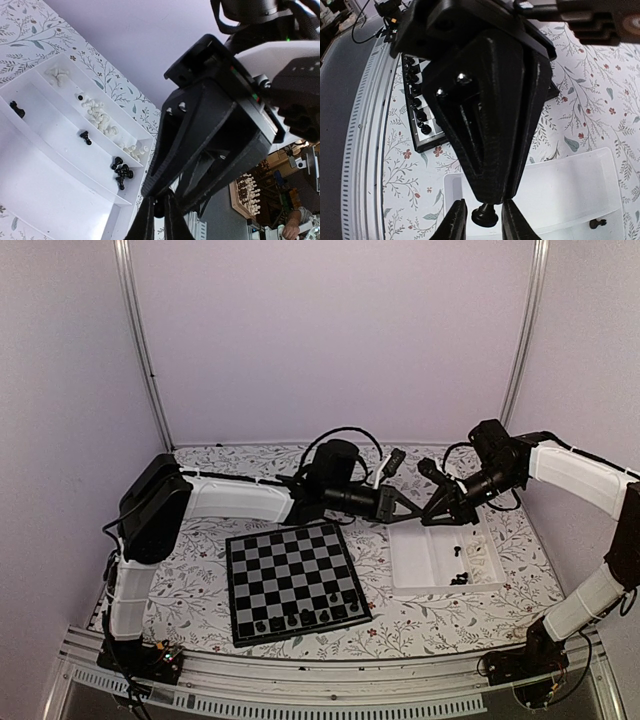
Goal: Set up the chess pieces on the board
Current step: Place the chess piece on the chessboard.
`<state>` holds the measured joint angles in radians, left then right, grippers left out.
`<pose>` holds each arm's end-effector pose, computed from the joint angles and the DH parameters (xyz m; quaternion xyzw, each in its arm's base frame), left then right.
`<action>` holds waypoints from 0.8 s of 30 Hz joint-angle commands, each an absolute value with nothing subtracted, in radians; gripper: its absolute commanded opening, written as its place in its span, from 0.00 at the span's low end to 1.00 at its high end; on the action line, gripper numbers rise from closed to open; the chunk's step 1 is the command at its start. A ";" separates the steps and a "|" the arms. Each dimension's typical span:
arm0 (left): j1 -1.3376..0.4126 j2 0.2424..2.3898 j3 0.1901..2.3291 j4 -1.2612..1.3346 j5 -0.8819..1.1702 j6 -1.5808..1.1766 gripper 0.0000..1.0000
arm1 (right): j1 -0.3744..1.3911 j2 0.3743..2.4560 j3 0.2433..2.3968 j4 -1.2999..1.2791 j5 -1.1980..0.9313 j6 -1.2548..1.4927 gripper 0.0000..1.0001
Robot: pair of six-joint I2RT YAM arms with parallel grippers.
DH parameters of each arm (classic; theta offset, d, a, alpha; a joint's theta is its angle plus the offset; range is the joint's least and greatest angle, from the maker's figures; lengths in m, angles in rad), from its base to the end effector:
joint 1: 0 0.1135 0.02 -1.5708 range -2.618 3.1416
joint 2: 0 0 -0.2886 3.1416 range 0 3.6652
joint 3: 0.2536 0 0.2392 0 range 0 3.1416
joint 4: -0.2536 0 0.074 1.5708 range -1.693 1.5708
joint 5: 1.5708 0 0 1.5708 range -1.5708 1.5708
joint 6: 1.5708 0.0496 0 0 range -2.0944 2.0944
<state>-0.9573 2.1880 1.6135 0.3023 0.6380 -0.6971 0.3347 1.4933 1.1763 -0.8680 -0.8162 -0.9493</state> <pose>0.2773 -0.4452 0.2428 0.2861 0.7253 -0.5917 0.2048 0.2498 0.1251 0.2860 -0.6004 0.6759 0.3180 0.2855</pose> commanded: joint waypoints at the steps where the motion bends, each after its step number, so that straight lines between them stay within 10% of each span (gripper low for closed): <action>1: -0.946 2.177 1.633 0.349 0.666 -0.694 0.00 | 0.345 1.467 1.197 -0.835 -0.795 -0.914 0.35; 7: -0.924 2.066 1.584 0.197 0.565 -0.551 0.00 | 0.314 1.425 1.182 -0.877 -0.759 -0.909 0.57; 24: -1.024 1.707 1.376 -0.501 -0.012 0.017 0.00 | 0.222 1.327 0.897 -0.368 -0.465 -0.607 0.68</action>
<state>-0.9672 1.7180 1.4143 -0.2779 0.1490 -0.1436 0.2268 1.3510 0.9325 -0.5411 -0.5804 -0.7078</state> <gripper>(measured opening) 0.057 0.675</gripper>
